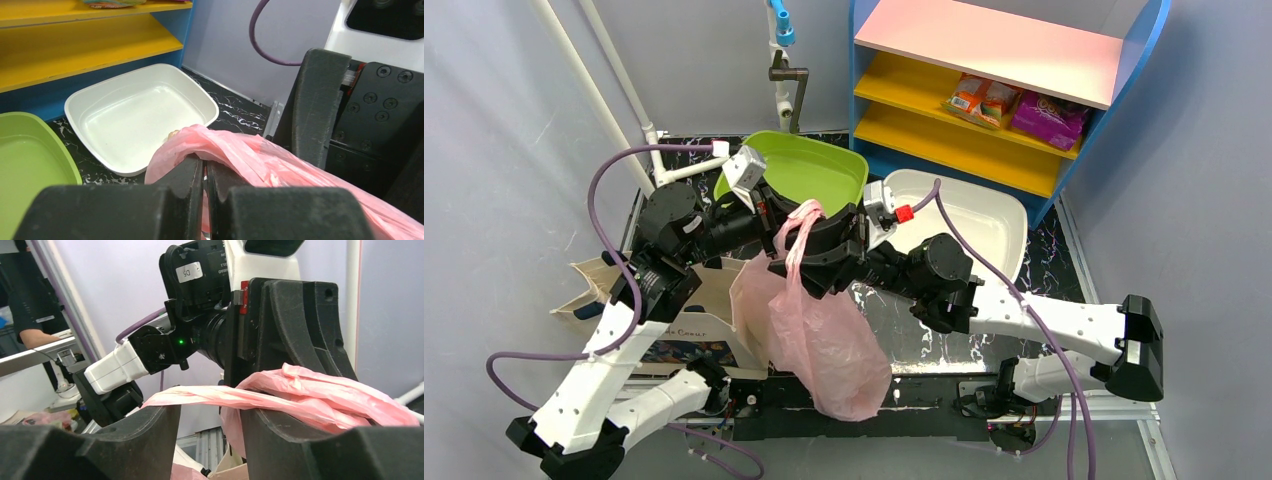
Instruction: Place the food into the grocery bag and tie it
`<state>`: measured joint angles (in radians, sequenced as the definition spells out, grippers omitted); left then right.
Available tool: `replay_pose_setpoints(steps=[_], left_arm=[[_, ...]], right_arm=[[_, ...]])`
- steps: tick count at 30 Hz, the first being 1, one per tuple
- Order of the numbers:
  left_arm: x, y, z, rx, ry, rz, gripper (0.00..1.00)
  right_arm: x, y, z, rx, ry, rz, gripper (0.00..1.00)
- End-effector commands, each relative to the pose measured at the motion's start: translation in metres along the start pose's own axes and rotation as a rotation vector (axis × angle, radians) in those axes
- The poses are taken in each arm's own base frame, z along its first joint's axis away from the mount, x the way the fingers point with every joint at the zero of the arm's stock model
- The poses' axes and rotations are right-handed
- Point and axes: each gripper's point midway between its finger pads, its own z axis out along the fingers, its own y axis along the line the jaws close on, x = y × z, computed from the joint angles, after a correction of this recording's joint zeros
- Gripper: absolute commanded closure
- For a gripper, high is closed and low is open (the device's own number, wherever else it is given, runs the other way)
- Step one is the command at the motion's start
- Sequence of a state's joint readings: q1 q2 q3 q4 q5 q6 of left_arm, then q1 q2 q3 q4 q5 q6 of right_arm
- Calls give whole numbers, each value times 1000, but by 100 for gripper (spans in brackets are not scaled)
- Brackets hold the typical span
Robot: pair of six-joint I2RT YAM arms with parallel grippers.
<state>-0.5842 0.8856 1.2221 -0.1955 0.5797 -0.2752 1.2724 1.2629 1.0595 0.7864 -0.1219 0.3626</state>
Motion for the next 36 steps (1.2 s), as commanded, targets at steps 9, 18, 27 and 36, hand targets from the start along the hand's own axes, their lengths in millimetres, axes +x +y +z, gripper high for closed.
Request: replay_pose_setpoints(steps=[9, 18, 27, 36], left_arm=[[-7, 0, 1, -1, -8, 46, 100], [-12, -7, 0, 32, -20, 56, 100], [2, -7, -4, 28, 13, 34, 100], [40, -3, -16, 4, 69, -34, 100]], right_arm=[[-51, -31, -15, 255, -167, 53, 69], [-42, -42, -9, 313, -119, 71, 92], [-25, -47, -33, 401, -16, 148, 99], [20, -56, -84, 530, 195, 186, 99]])
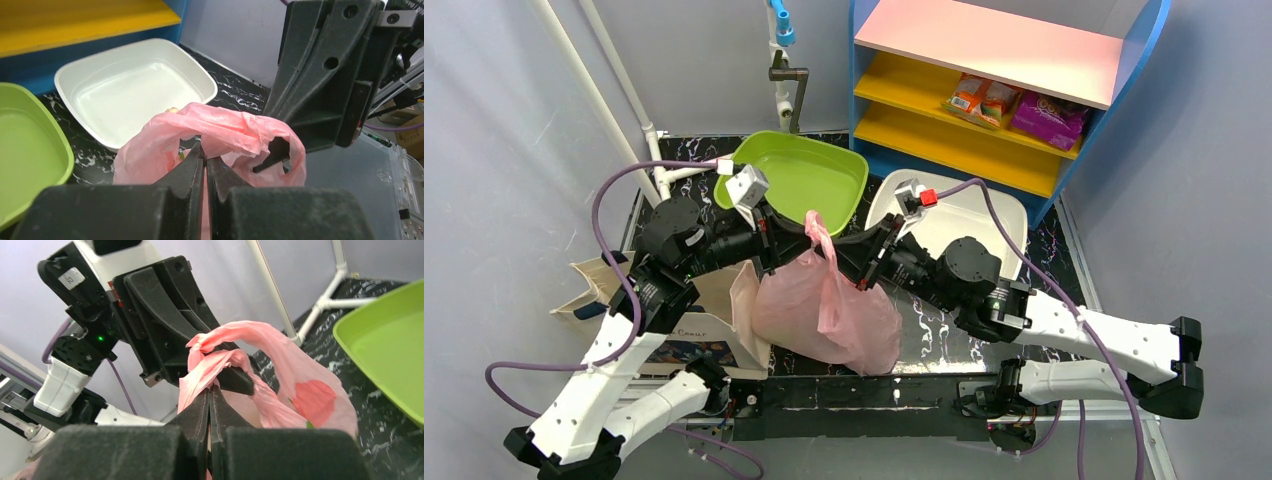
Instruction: Place the food into the grocery bag and tie it
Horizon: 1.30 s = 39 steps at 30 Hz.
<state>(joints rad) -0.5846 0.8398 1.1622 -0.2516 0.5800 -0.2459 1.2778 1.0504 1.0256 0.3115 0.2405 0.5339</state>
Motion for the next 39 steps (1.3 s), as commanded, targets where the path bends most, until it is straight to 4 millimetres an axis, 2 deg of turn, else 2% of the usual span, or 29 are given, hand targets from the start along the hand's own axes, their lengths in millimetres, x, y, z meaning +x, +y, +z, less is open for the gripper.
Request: replay_pose_setpoints(steps=[1, 4, 10, 13, 18, 25, 29, 34, 39], left_arm=[[17, -6, -6, 20, 13, -34, 100], [25, -7, -5, 34, 18, -70, 100], [31, -6, -3, 44, 17, -92, 100], [33, -8, -3, 53, 26, -96, 100], [44, -10, -4, 68, 60, -112, 100], [56, -15, -9, 94, 115, -116, 100], [57, -17, -11, 108, 122, -96, 100], [65, -21, -12, 140, 170, -94, 100], [65, -26, -13, 177, 178, -80, 100]], right_arm=[[19, -22, -17, 99, 90, -1, 99], [25, -30, -22, 138, 110, 6, 99], [21, -46, -24, 243, 116, -21, 99], [21, -61, -27, 334, 127, -41, 99], [9, -79, -31, 460, 101, -69, 99], [-16, -87, -34, 532, 12, -79, 99], [-24, -96, -37, 587, -17, -92, 99], [-26, -132, -62, 844, -31, -80, 99], [-23, -163, -77, 987, -16, -77, 99]])
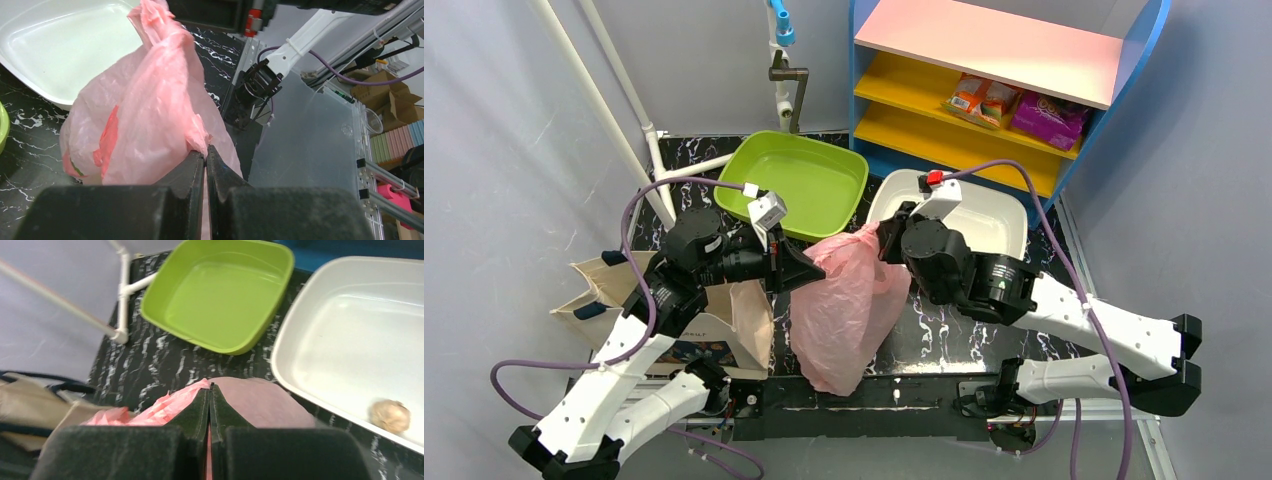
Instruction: Place the food into the grocery bag and tie it
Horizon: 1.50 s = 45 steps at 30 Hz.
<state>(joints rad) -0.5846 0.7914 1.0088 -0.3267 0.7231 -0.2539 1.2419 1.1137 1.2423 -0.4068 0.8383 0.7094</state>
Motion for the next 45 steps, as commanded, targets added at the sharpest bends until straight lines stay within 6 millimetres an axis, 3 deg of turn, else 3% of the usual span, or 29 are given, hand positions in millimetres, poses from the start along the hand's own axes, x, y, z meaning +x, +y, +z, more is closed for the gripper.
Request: replay_pose_setpoints(steps=[1, 10, 17, 20, 23, 25, 27, 29, 30, 35, 45], left_arm=[[-5, -19, -5, 82, 9, 50, 100], [2, -39, -18, 158, 49, 87, 100], [32, -36, -36, 90, 75, 75, 100], [50, -42, -55, 43, 62, 62, 100], [56, -39, -62, -5, 44, 55, 100], [47, -36, -62, -33, 28, 48, 98], [26, -44, -61, -15, -2, 56, 48], [0, -52, -63, -13, -21, 78, 32], [-11, -54, -62, -15, -14, 76, 30], [-21, -58, -53, 11, 56, -37, 25], [17, -29, -45, -178, 194, -422, 42]], right_arm=[[-12, -47, 10, 219, -33, 55, 99], [15, -121, 60, 437, 82, 88, 99], [48, -155, 97, 466, 166, 103, 99], [46, -164, 109, 409, 169, 15, 99], [37, -117, 103, 141, 193, 7, 99], [22, -80, 82, 10, 193, -47, 99], [12, -51, 57, -60, 197, -85, 99], [9, -28, 43, -114, 180, -103, 99], [8, -16, 37, -139, 171, -100, 99], [15, -3, 34, -146, 173, -112, 99], [10, -20, 44, 36, 175, -110, 99]])
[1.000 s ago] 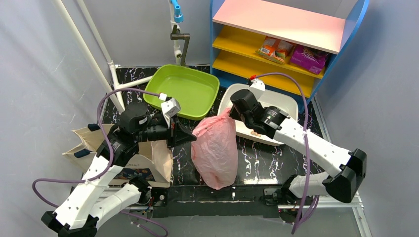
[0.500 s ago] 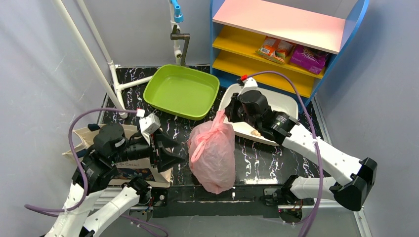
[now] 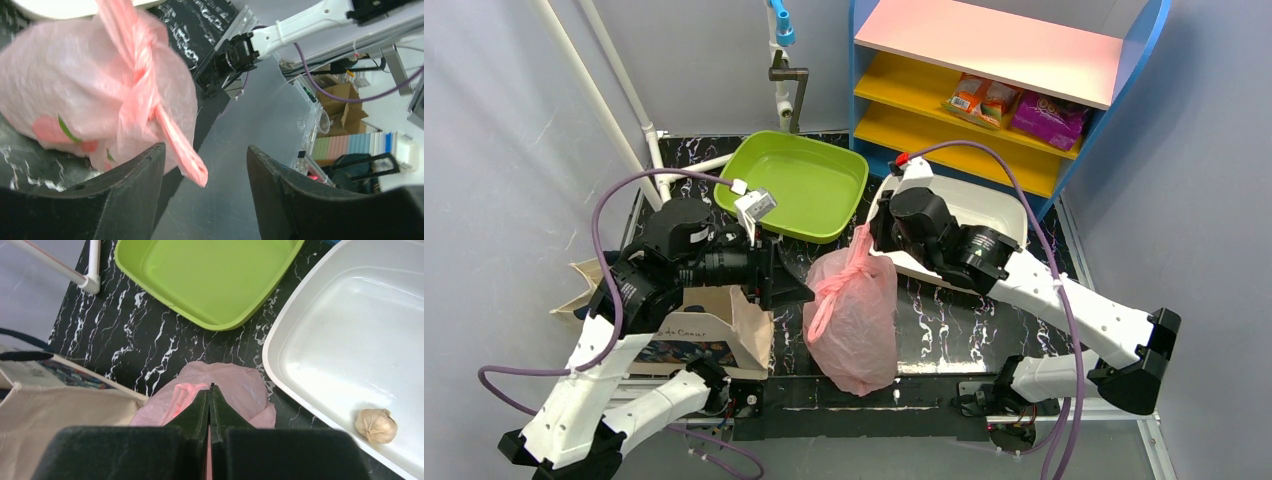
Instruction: Place the food into the grocery bag and tie it
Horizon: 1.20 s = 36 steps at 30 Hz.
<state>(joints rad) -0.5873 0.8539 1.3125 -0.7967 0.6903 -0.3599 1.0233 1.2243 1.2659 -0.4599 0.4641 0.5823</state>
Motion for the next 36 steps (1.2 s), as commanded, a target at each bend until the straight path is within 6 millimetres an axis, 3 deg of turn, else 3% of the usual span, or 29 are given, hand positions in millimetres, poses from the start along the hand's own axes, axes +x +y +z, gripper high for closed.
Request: replay_pose_setpoints(steps=[1, 6, 11, 16, 22, 29, 36], left_arm=[[22, 16, -4, -119, 33, -201, 46], [37, 29, 10, -158, 87, -332, 52], [41, 31, 13, -198, 114, -323, 54], [43, 31, 28, -214, 160, -320, 57], [50, 33, 40, -245, 211, -324, 58], [48, 35, 47, -256, 195, -310, 71], [53, 25, 53, -207, 230, -321, 70]], right_arm=[[-25, -3, -4, 77, -55, 30, 99], [-19, -5, -1, 72, -56, 50, 99], [-14, -7, 0, 72, -45, 32, 99], [-16, -5, -4, 58, -34, -17, 99], [-6, -9, -6, 51, -24, 7, 99], [-5, -11, -11, 39, -28, 10, 99], [-4, -11, -11, 41, -26, 19, 99]])
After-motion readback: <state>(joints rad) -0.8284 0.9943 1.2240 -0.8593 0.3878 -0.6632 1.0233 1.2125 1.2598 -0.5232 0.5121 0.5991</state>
